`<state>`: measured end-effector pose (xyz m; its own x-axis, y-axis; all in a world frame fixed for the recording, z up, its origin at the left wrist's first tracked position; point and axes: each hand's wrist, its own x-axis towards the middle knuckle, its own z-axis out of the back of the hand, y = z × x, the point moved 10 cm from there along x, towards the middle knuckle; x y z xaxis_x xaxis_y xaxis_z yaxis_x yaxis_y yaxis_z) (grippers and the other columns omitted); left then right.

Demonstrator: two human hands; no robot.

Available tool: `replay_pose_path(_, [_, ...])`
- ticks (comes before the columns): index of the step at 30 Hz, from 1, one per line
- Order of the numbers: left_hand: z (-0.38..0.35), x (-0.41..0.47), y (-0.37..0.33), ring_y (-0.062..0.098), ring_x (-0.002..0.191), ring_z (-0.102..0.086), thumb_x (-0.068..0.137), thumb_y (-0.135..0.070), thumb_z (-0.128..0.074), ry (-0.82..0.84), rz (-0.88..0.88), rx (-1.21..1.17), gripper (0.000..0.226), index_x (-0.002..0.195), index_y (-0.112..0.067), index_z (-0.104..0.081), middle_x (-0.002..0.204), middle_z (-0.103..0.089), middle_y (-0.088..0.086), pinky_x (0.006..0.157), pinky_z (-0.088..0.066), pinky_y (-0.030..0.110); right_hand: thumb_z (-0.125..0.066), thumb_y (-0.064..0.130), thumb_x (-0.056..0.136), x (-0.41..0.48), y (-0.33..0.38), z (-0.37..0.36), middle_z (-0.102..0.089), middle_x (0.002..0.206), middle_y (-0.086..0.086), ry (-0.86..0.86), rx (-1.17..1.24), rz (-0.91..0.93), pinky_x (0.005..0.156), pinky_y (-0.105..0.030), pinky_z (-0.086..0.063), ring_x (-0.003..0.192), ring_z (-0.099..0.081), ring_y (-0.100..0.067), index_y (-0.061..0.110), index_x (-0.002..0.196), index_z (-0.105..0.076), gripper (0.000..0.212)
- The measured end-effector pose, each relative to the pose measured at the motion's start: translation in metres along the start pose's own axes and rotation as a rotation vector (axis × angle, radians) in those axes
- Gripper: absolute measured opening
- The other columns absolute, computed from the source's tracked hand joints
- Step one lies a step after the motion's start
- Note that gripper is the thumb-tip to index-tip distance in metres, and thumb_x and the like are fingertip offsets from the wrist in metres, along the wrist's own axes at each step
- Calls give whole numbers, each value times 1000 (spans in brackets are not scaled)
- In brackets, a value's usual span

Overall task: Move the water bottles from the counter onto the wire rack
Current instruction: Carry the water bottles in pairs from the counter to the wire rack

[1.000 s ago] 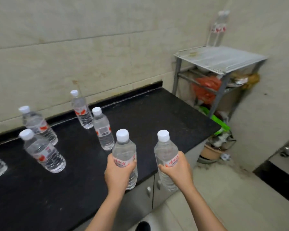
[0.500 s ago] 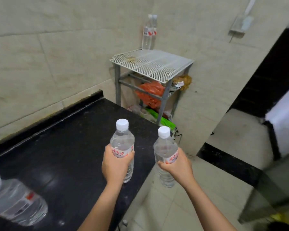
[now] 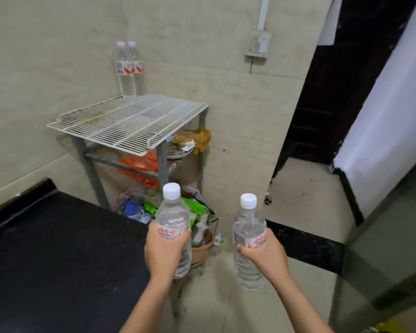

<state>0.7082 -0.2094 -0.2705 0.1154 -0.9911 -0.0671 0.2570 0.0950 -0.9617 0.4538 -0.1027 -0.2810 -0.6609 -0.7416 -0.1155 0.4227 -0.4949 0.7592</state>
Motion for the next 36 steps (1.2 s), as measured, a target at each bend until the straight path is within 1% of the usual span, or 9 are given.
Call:
replay_pose_path(3, [-40,8,-25,28,88,-57,62,-25,-81,-24,-11,-29,47,99,-19,-53,101,-64,10,75,-42,33,-76,33,62,46,-4,29,-66,100,-5,3,2,15,72,-30,-45,94,-62,-26,21,92,-50,41])
replay_pose_path(8, [-89,22,-55,32,98,-59,62,-20,-81,-31,-46,-7,53,107,-14,-54,106,-64,13,77,-42,33,-76,35,62,102,-5,60,-65,103,-7,1,45,39,82,-37,-50,97,-61,-28,14,103,-54,51])
replay_pose_path(12, [-118,43,-79,25,92,-57,61,-18,-81,-17,-93,-22,50,102,-20,-52,97,-60,4,77,-40,31,-77,35,60,140,7,67,-66,102,-4,0,136,74,84,-38,-50,95,-62,-25,17,102,-54,52])
replay_pose_path(16, [-143,74,-112,22,90,-55,63,-17,-80,-15,-150,-66,54,109,-21,-53,98,-60,0,79,-43,32,-81,29,59,183,28,71,-64,100,0,8,260,99,87,-42,-51,93,-62,-21,26,98,-50,50])
replay_pose_path(21, [-171,129,-167,18,89,-54,63,-14,-80,-33,-229,-187,51,106,-23,-53,97,-59,-3,79,-40,29,-82,20,59,245,68,76,-66,96,4,14,331,148,87,-42,-52,91,-63,-17,23,100,-54,50])
replay_pose_path(25, [-178,184,-207,14,88,-61,60,-10,-82,-47,-284,-294,54,105,-23,-55,96,-63,-6,76,-45,28,-83,20,55,298,115,75,-66,96,6,6,352,215,87,-41,-52,91,-64,-18,24,103,-55,55])
replay_pose_path(28, [-169,224,-229,17,94,-63,56,-15,-84,-88,-316,-308,59,107,-23,-57,103,-66,-2,84,-51,38,-83,18,55,327,153,70,-65,92,8,-14,386,267,84,-36,-50,89,-63,-18,27,99,-55,54])
replay_pose_path(33, [-141,271,-250,16,94,-63,58,-17,-83,-199,-337,-289,55,104,-27,-55,102,-65,-4,86,-51,41,-83,14,55,366,213,42,-69,95,1,56,426,367,86,-41,-52,89,-65,-20,21,100,-59,51])
replay_pose_path(36, [-122,292,-258,17,95,-63,59,-18,-82,-272,-353,-278,57,109,-24,-56,104,-66,-3,85,-52,42,-83,15,55,384,259,22,-68,94,3,128,465,458,82,-35,-52,89,-65,-18,22,99,-59,51])
